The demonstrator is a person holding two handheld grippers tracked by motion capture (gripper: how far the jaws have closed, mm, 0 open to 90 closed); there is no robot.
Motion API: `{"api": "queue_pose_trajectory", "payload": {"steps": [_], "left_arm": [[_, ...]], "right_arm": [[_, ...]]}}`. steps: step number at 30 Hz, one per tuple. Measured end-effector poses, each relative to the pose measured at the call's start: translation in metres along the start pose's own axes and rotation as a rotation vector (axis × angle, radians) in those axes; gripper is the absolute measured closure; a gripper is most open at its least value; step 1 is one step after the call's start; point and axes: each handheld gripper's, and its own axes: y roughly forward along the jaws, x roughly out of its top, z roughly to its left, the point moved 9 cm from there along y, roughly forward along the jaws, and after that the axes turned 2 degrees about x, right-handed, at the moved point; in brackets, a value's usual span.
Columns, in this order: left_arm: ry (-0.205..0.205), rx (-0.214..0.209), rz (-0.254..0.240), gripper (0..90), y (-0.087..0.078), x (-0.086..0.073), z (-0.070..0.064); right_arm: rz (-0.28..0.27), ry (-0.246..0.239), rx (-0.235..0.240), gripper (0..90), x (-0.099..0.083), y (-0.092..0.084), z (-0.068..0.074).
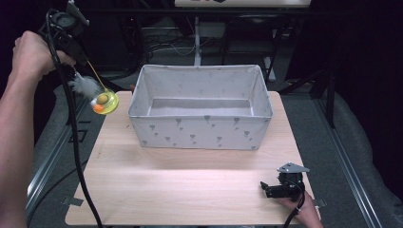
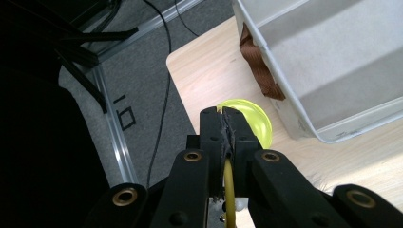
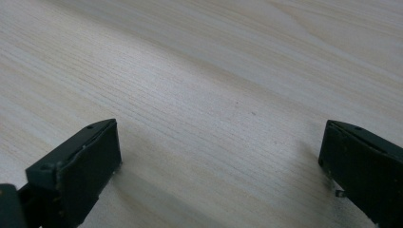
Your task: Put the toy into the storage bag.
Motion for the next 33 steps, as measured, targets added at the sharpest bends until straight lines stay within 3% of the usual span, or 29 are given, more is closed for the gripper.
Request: {"api": "queue_pose_trajectory", "payload": {"steps": [6, 15, 33], "left_arm": [[-0.001, 0.018, -0.018, 88.0, -0.017, 0.012, 0.005], [0.013, 0.034, -0.042, 88.0, -0.037, 0.031, 0.003], [0.088, 0.038, -0.057, 88.0, -0.056, 0.063, -0.023]], "right_arm": [[0.0, 0.0, 0.0, 0.0, 0.0, 0.0, 0.0], [-0.002, 0.002, 0.0, 0.0, 0.0, 0.0, 0.0], [-0.007, 0.005, 0.0, 0.0, 0.0, 0.0, 0.0]]}}
